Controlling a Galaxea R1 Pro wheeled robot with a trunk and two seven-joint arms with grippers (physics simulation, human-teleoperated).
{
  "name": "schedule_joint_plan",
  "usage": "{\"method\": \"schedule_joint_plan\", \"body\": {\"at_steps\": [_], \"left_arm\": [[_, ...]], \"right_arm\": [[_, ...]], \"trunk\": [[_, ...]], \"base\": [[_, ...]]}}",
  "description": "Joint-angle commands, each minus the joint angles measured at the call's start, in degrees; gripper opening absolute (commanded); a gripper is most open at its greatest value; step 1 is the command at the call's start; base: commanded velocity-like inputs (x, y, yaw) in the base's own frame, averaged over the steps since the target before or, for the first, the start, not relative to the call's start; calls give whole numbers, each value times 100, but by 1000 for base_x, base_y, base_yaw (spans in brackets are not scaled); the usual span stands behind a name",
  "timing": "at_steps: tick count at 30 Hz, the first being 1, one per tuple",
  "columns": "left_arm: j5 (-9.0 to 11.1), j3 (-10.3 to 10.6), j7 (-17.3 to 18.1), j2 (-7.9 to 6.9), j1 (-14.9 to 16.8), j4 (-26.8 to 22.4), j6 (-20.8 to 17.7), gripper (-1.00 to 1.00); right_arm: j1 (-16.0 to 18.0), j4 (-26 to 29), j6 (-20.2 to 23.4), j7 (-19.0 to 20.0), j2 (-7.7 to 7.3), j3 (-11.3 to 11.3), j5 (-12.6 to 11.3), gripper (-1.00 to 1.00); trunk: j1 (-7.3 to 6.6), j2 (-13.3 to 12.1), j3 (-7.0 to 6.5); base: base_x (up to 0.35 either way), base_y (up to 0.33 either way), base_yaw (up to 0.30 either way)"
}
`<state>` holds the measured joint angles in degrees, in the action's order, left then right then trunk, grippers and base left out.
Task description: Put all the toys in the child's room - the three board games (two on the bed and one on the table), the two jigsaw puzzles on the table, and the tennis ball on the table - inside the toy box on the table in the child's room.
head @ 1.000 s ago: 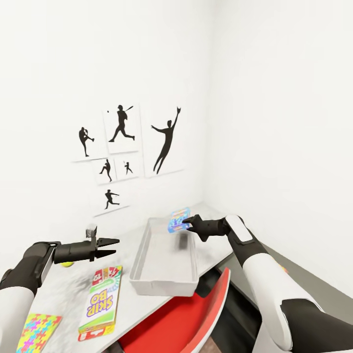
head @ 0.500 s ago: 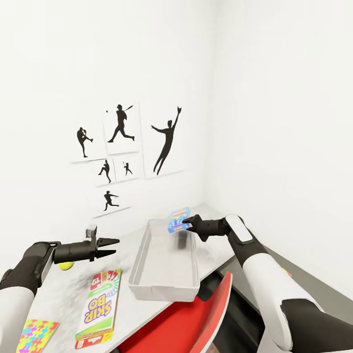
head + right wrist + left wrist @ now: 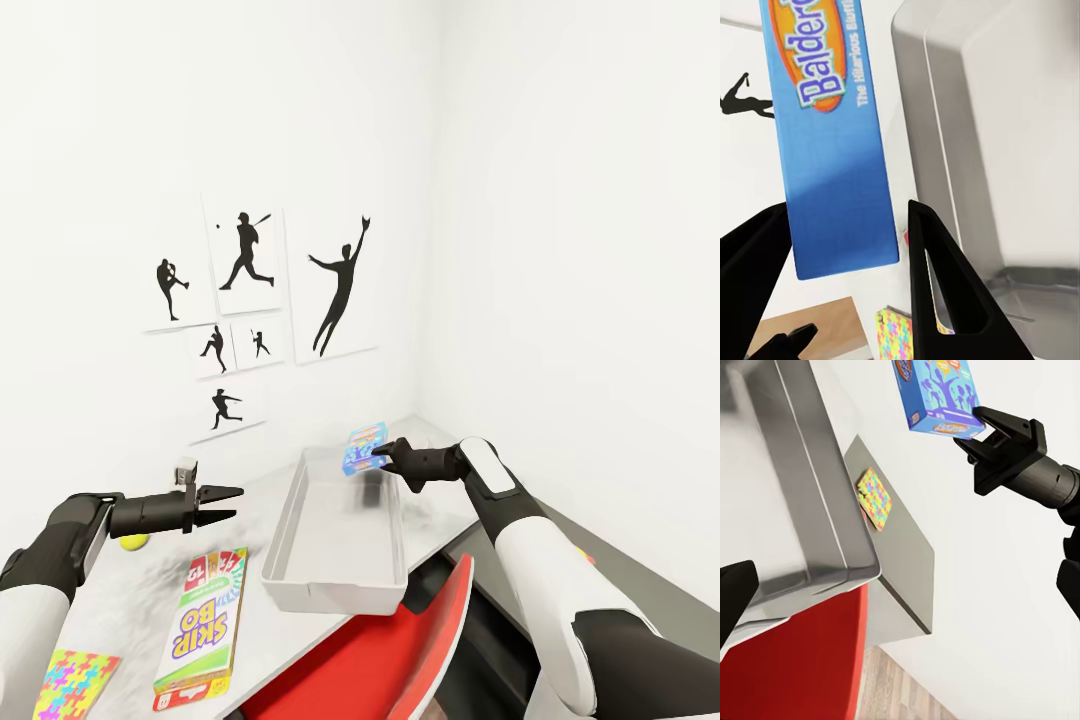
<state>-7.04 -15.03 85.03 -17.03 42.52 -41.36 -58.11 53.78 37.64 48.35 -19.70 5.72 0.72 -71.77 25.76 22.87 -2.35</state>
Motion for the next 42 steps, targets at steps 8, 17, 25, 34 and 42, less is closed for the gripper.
{"method": "schedule_joint_plan", "body": {"at_steps": [8,17,25,34,42], "left_arm": [[-53,-18,51,0,2,-3,-60,100],[-51,-25,58,-2,2,-4,-60,100],[-51,-184,58,-105,2,-3,-60,100],[-53,-210,63,-167,2,-3,-65,100],[-54,-219,67,-192,2,-3,-97,100]], "right_arm": [[1,6,-1,-60,-1,7,-65,-100],[1,6,-1,-60,-1,7,-65,-100],[1,6,1,-62,7,1,-77,-100],[92,6,-3,-83,227,-1,-74,-100],[145,6,-29,-103,246,-2,-70,-100]], "trunk": [[2,5,7],[2,5,7],[2,5,7],[2,5,37],[2,5,108]], "base": [[0,0,0],[0,0,0],[0,0,0],[0,0,0],[0,0,0]]}}
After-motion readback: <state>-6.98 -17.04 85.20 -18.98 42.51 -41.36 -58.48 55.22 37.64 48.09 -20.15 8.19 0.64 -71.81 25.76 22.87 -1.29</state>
